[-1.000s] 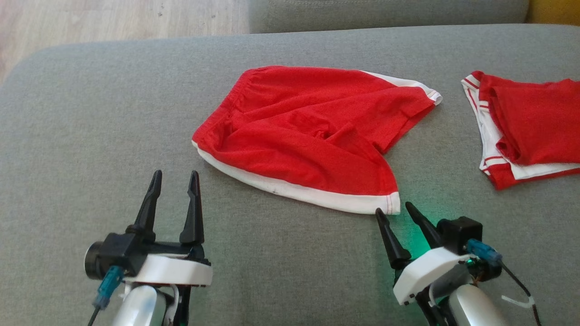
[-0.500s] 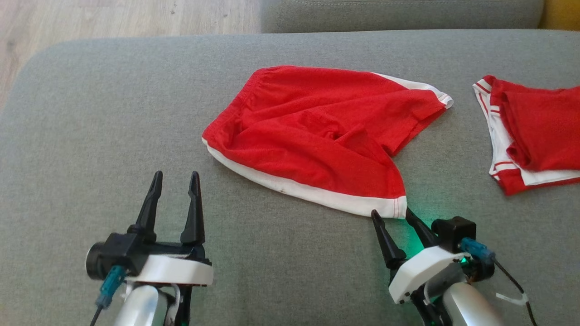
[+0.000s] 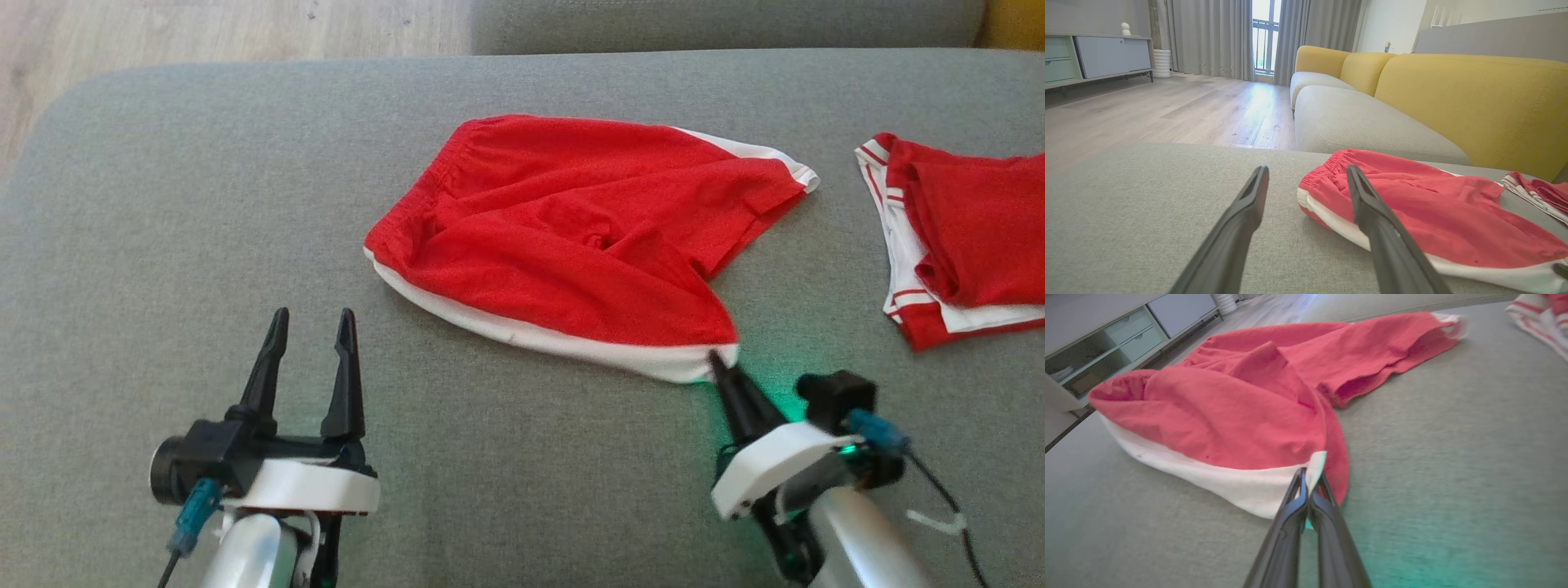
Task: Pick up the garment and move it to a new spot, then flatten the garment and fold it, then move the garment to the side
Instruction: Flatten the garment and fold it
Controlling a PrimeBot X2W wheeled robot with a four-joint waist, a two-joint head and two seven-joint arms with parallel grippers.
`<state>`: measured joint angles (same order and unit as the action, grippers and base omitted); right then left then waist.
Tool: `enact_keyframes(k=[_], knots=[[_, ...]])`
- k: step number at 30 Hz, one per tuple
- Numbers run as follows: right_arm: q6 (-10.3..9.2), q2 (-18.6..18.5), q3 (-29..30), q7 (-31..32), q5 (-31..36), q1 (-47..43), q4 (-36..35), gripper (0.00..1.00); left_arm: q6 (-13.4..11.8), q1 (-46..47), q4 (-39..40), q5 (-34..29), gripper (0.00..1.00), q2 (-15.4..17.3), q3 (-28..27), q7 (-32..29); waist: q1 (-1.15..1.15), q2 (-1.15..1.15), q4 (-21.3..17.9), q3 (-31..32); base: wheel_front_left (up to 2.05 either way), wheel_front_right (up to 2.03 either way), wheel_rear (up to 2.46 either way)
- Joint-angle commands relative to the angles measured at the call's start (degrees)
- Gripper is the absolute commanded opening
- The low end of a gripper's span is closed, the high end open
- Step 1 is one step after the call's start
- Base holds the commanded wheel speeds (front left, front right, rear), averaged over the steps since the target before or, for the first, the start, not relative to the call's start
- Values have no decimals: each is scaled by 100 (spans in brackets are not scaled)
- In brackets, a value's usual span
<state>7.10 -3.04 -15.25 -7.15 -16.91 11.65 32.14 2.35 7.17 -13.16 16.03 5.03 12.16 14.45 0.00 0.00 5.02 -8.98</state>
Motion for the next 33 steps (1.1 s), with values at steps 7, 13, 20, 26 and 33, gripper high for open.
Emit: enact_keyframes(k=[7, 13, 20, 26, 33], knots=[[39, 16, 896, -192, 480, 276, -145, 0, 62, 233, 89, -90, 100, 31, -244, 55, 0, 0, -123, -38, 0, 0, 0], [39, 16, 1489, -73, 887, 202, -291, 0, 239, 280, -80, -121, 100, 72, -28, 43, 0, 0, -194, -103, 0, 0, 0], [39, 16, 1776, 115, 1044, 209, -448, 0, 404, 576, -524, -125, 100, 198, 335, -75, 0, 0, -319, -220, 0, 0, 0], [39, 16, 1589, 122, 946, 293, -570, 0, 498, 1139, -965, 175, 100, 296, 750, -390, 0, 0, -489, -390, 0, 0, 0], [39, 16, 1381, 132, 877, 376, -704, 0, 512, 1685, -1345, 710, 100, 506, 1412, -537, 0, 0, -630, -524, 0, 0, 0]])
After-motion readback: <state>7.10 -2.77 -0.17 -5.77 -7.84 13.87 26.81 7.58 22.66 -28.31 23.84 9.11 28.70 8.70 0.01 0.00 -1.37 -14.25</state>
